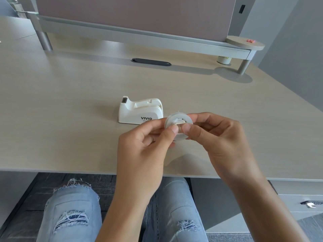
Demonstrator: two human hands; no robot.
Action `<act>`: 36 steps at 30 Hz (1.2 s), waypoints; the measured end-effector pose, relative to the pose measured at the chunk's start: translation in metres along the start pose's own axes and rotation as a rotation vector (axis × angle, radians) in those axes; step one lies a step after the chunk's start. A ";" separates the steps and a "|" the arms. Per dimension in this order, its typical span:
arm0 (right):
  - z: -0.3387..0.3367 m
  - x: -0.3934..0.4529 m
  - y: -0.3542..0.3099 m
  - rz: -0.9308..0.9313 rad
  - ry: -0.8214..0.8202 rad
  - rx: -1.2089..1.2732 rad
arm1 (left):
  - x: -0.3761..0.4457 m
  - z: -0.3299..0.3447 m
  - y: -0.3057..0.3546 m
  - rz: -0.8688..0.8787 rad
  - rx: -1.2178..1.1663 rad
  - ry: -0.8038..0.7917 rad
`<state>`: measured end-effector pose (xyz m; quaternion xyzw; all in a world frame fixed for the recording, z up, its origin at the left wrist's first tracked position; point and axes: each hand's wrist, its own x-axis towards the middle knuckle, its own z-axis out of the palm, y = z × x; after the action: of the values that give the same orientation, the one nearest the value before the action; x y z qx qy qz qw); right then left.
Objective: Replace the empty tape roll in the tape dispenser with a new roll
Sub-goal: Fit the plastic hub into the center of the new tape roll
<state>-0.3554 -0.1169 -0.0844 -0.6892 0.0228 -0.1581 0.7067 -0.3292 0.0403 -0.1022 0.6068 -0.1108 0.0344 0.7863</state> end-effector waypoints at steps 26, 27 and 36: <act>0.008 0.001 0.009 -0.007 0.040 -0.018 | 0.000 0.000 -0.007 -0.115 -0.073 0.052; 0.008 0.001 0.009 -0.007 0.041 -0.021 | 0.000 -0.001 -0.008 -0.117 -0.075 0.054; 0.007 0.003 0.015 -0.023 0.015 -0.001 | 0.002 -0.002 -0.012 -0.112 -0.104 0.057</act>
<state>-0.3480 -0.1107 -0.0979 -0.6887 0.0202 -0.1714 0.7042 -0.3245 0.0391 -0.1136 0.5694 -0.0557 0.0020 0.8202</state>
